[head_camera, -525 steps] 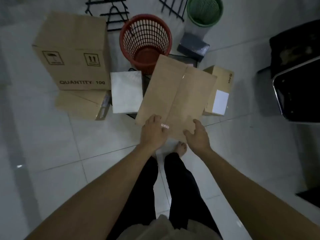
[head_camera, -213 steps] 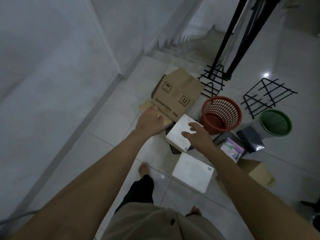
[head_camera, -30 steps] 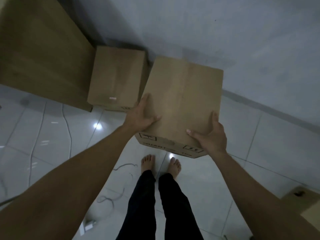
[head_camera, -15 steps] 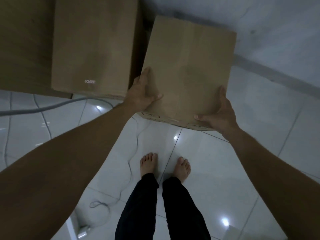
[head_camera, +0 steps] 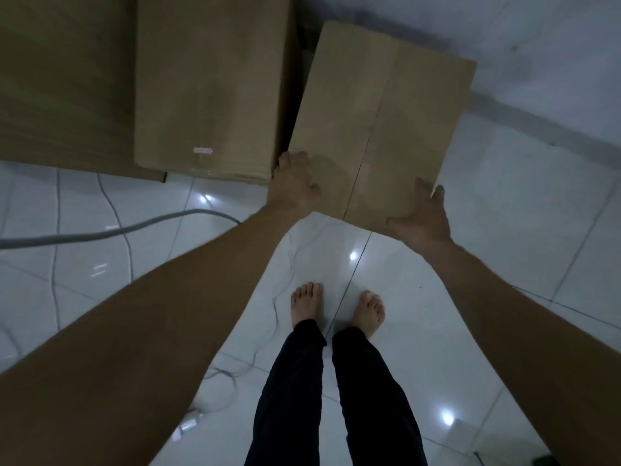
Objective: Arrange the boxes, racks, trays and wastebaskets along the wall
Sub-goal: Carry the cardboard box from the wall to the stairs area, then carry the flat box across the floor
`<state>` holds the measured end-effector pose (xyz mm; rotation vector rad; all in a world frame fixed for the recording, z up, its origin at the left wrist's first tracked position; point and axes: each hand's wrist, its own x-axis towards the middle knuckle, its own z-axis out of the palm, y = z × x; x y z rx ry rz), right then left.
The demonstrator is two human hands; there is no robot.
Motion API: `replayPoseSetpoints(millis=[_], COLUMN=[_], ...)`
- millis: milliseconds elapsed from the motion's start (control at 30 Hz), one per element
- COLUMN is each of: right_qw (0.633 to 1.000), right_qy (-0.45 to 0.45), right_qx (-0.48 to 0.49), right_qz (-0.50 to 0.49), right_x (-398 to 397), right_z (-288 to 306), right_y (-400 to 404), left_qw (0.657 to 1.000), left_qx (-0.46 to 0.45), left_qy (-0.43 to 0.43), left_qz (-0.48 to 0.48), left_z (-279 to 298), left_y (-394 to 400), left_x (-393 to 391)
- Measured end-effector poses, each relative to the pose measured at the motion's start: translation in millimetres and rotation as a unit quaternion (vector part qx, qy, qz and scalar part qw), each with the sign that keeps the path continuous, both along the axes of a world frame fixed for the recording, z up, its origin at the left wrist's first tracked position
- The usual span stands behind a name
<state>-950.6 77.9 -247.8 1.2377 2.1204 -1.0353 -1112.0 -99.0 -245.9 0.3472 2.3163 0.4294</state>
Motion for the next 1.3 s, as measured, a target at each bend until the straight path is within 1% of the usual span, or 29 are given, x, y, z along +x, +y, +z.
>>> replayPoseSetpoints(millis=[133,267,400,500,667,800,933,1067,1200,1300], right_qw=[1.000,0.998,0.996,0.995,0.993,0.990,0.986,0.979,0.968,0.956], right_qy=[0.006,0.053,0.064,0.071,0.076,0.089,0.092,0.087,0.082,0.081], right_qx=[-0.011,-0.028,-0.048,-0.056,-0.049,-0.041,-0.042,-0.022,0.000,0.014], right_qz=[-0.015,-0.029,-0.038,-0.052,-0.075,-0.101,-0.134,-0.181,-0.239,-0.282], right_x=[-2,7,25,41,69,94,128,174,230,275], right_z=[65,145,222,271,337,377,407,431,448,460], right_y=[-28,-61,-89,-104,-117,-122,-130,-135,-139,-145], left_qw=[1.000,0.999,0.997,0.994,0.988,0.979,0.972,0.960,0.942,0.921], left_qx=[0.012,0.017,0.063,0.095,0.113,0.131,0.148,0.160,0.176,0.187], left_qy=[0.002,0.002,0.010,0.019,0.050,0.082,0.080,0.069,0.063,0.068], left_qz=[-0.010,-0.028,-0.041,-0.057,-0.089,-0.131,-0.167,-0.221,-0.280,-0.334], left_z=[60,132,207,255,322,364,392,415,432,445], left_y=[-8,-12,-18,-27,-42,-48,-50,-42,-24,-10], left_x=[34,62,84,96,104,117,141,174,218,256])
